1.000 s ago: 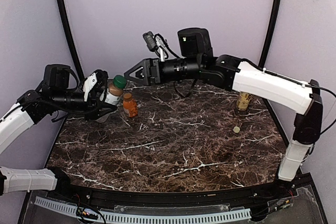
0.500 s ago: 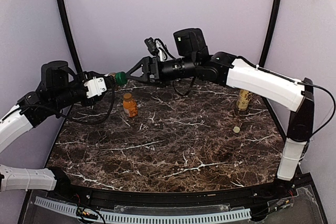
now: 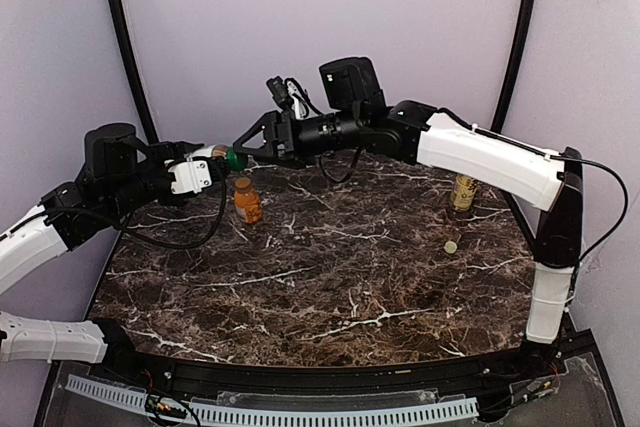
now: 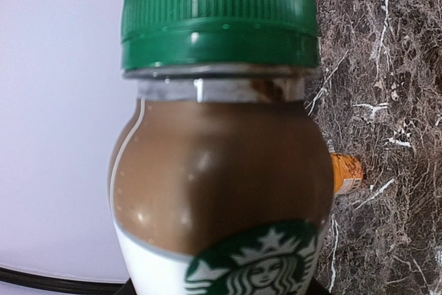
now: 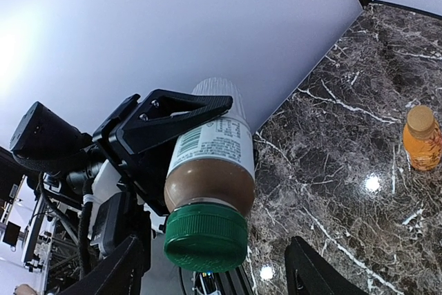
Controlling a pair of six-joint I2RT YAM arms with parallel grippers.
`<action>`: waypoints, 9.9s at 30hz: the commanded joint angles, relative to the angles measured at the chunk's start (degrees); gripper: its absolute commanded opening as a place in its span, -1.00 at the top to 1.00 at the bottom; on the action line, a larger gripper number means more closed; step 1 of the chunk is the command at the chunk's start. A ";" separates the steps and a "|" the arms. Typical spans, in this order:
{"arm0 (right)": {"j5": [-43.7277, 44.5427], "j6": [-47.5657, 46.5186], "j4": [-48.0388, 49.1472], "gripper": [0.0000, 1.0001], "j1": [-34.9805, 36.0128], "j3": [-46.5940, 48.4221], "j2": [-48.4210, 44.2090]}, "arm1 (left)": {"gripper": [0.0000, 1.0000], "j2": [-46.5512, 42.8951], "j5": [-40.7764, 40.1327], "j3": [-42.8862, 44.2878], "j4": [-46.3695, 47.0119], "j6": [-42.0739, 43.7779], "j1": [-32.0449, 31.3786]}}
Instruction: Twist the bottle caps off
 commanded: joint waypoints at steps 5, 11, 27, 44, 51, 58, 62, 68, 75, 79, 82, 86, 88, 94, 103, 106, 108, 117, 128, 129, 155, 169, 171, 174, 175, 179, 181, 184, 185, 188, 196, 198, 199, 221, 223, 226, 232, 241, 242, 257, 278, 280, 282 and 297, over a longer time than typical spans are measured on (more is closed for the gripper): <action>-2.05 1.05 2.17 -0.29 0.34 3.40 3.54 | 0.43 -0.39 -1.46 -0.94 2.84 0.99 -0.58; -2.45 1.29 2.74 0.17 0.37 2.96 3.55 | 0.43 -0.36 -1.65 -1.08 2.94 1.00 -0.65; -3.64 1.13 2.96 0.33 0.55 1.72 2.60 | 0.49 -0.29 -3.49 -1.66 4.77 0.54 -0.77; -1.09 -62.16 0.25 1.00 9.04 -12.57 -10.48 | 0.58 1.55 41.85 8.41 -37.52 -21.08 -0.77; 7.94 -77.26 -3.41 1.00 11.34 -9.82 -10.07 | 0.67 2.38 45.28 9.41 -35.59 -27.83 -0.75; 18.22 -86.57 -0.77 -0.36 13.66 -11.32 -10.33 | 0.67 2.12 45.29 8.94 -34.24 -29.29 -0.65; 20.38 -79.81 4.42 -0.97 13.75 -13.92 -12.70 | 0.68 1.72 43.91 8.51 -32.50 -30.76 -0.17; 7.73 -62.42 6.25 -0.97 11.35 -17.63 -18.32 | 0.69 0.64 36.61 7.08 -27.71 -31.25 0.51; 3.64 -14.74 3.66 -0.97 1.90 -11.13 -13.91 | 0.69 -0.03 23.43 5.28 -18.90 -29.24 0.56; -0.21 0.80 4.73 -0.97 -1.51 -12.82 -11.85 | 0.69 -0.31 17.83 3.72 -14.36 -27.04 0.54; -1.24 2.12 4.68 -0.94 -1.47 -11.92 -10.54 | 0.69 -0.61 15.15 3.00 -12.23 -25.83 0.54; -2.38 1.95 3.97 -0.86 -1.47 -9.89 -8.95 | 0.69 -0.83 14.88 2.35 -11.73 -24.85 0.54; -3.20 1.90 2.55 -0.86 -1.47 -8.28 -7.74 | 0.69 -0.76 14.74 2.11 -11.55 -24.51 0.54; -6.84 2.35 0.98 -0.81 -1.49 -4.62 -3.91 | 0.69 -0.44 14.28 2.10 -10.73 -23.72 0.54; -9.40 2.54 0.08 -0.54 -1.30 -1.76 -0.74 | 0.69 -0.26 13.69 1.84 -10.33 -23.26 0.54; -9.90 2.49 0.06 -0.43 -1.06 -1.40 -0.19 | 0.69 -0.22 13.63 1.72 -10.03 -23.10 0.50; -10.29 2.46 -0.07 -0.37 -0.88 -0.75 0.38 | 0.69 -0.17 13.60 1.61 -9.90 -23.05 0.53; -11.93 1.81 -0.60 0.27 -0.53 1.67 2.39 | 0.68 -0.35 12.98 1.35 -9.82 -22.76 0.47; -14.05 -6.84 -2.81 0.93 0.28 2.40 1.20 | 0.69 -0.53 12.70 0.71 -9.70 -22.95 0.53; -13.59 -11.37 -3.52 1.00 0.88 2.72 0.42 | 0.69 -0.59 13.90 0.75 -10.05 -23.03 0.53; 16.34 -99.42 -6.20 1.00 16.83 -12.18 -13.92 | 0.78 0.14 49.38 5.16 -35.78 -25.38 0.54; 19.86 -97.06 -4.45 0.99 17.40 -11.51 -12.52 | 0.79 -0.30 49.04 5.45 -34.91 -25.55 0.54; 19.60 -96.73 -4.35 1.00 17.40 -11.40 -12.65 | 0.79 -0.34 48.93 5.49 -34.85 -25.56 0.54; 19.28 -96.72 -4.14 1.00 17.42 -12.00 -13.37 | 0.79 -0.48 48.69 5.35 -34.91 -25.62 0.54; 19.21 -96.96 -3.63 1.00 17.36 -12.75 -14.44 | 0.80 -0.57 48.51 5.24 -34.91 -25.68 0.54; 18.86 -99.03 2.70 1.00 16.85 -21.29 -20.29 | 0.85 -1.26 48.74 4.65 -35.06 -25.99 0.61; 18.24 -100.19 6.31 1.00 16.40 -25.57 -23.30 | 0.88 -1.33 49.62 4.51 -35.52 -25.87 0.62; 18.73 -101.13 8.42 1.00 16.35 -27.88 -25.25 | 0.89 -1.23 50.56 4.53 -36.14 -25.40 0.64; 19.26 -100.91 8.45 1.00 16.27 -27.78 -25.42 | 0.89 -1.15 50.52 4.52 -36.21 -25.30 0.63; 20.78 -97.25 8.36 1.00 15.57 -27.29 -25.62 | 0.88 -1.23 49.86 4.45 -35.79 -25.42 0.70; 31.75 -51.07 -12.80 1.00 -0.83 -16.75 -22.00 | 0.87 -3.02 42.09 2.93 -25.56 -34.36 3.25; 34.12 -40.51 -22.13 1.00 -5.29 -16.24 -19.37 | 0.86 -3.71 40.39 2.27 -22.72 -36.32 4.28; 34.63 -36.10 -26.51 1.00 -7.04 -16.89 -18.24 | 0.84 -3.81 40.06 2.00 -21.65 -36.61 4.82; 28.18 -24.95 -27.72 1.00 -23.97 -39.25 -2.05 | 0.74 -5.31 42.09 0.42 -21.77 -37.35 6.38; 28.17 -25.30 -26.78 1.00 -24.88 -39.41 -1.61 | 0.73 -5.35 42.10 0.34 -21.66 -37.26 6.35; 28.16 -26.00 -26.07 0.90 -25.20 -39.18 -0.08 | 0.72 -5.46 41.95 0.27 -21.65 -37.24 6.34; 28.12 -25.74 -25.93 0.14 -25.29 -38.36 1.20 | 0.71 -5.38 42.06 0.66 -21.76 -37.28 6.40; 27.26 -27.77 -30.44 -0.97 -21.19 -26.19 -6.91 | 0.70 -4.77 45.09 1.96 -21.08 -38.24 6.42; 27.55 -28.87 -29.92 -0.97 -19.63 -23.50 -8.35 | 0.70 -4.69 45.83 2.00 -20.54 -38.98 6.43; -4.16 -22.45 57.93 -0.93 4.84 -29.46 -14.41 | 0.66 -1.52 62.34 6.88 1.26 -66.45 7.07; -5.29 -21.43 50.43 -0.53 7.84 -12.75 -1.98 | 0.65 -1.00 63.78 5.67 7.23 -70.53 7.31; -6.00 -21.48 48.88 -0.52 7.87 -11.34 -1.21 | 0.64 -1.12 63.69 5.41 7.11 -70.33 7.31; -6.62 -21.32 47.36 -0.44 7.85 -10.07 -0.58 | 0.65 -1.22 63.57 5.24 7.10 -70.22 7.31; 2.65 -27.91 41.72 0.45 7.54 -14.93 -6.23 | -0.95 -2.17 59.25 4.05 2.27 -63.77 7.46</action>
